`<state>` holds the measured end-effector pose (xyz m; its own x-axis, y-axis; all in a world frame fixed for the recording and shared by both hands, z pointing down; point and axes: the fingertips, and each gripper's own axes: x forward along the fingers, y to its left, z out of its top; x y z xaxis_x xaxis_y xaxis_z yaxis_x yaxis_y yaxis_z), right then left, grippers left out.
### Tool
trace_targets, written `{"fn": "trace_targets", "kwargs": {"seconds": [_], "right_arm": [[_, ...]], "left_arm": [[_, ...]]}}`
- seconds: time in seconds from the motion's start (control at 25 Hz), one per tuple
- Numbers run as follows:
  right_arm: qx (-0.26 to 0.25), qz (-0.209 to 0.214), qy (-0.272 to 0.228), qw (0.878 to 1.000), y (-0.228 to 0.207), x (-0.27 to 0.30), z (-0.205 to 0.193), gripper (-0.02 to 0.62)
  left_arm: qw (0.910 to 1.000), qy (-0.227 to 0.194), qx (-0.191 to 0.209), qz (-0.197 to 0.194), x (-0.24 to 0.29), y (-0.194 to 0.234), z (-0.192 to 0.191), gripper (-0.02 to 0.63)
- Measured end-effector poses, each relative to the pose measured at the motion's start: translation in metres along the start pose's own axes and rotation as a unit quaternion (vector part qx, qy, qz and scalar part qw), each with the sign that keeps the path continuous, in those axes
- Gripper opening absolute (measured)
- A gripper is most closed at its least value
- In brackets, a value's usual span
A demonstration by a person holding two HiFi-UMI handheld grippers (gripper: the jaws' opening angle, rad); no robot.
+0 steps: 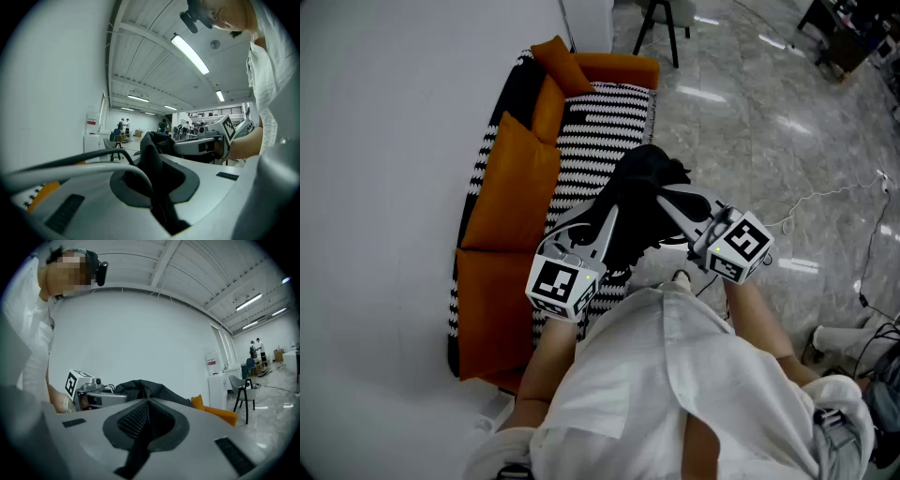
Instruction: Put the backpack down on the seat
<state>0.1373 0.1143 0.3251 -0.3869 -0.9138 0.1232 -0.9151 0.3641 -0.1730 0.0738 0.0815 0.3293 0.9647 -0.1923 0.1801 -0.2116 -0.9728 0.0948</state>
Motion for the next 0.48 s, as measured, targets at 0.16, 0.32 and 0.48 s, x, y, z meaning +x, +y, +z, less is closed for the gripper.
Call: {"fn": "trace_targets", "kwargs": {"seconds": [0.16, 0.32, 0.48], "right_arm": [[0.000, 0.000, -0.001, 1.000, -0.0025, -0.0002, 0.0021, 0.020], [-0.001, 0.000, -0.003, 1.000, -0.0037, -0.0015, 0.0011, 0.020], [0.001, 0.000, -0.003, 1.000, -0.0019, -0.0012, -0.0026, 0.020]], "left_arm": [[1.0000, -0.001, 0.001, -0.001, 0.0025, 0.0006, 0.0024, 0.043], [1.0000, -0.002, -0.002, -0.001, 0.0036, -0.0012, 0.0010, 0.043], [1.0000, 0.000, -0.006, -0.001, 0.0015, -0.0019, -0.0032, 0.043]]}}
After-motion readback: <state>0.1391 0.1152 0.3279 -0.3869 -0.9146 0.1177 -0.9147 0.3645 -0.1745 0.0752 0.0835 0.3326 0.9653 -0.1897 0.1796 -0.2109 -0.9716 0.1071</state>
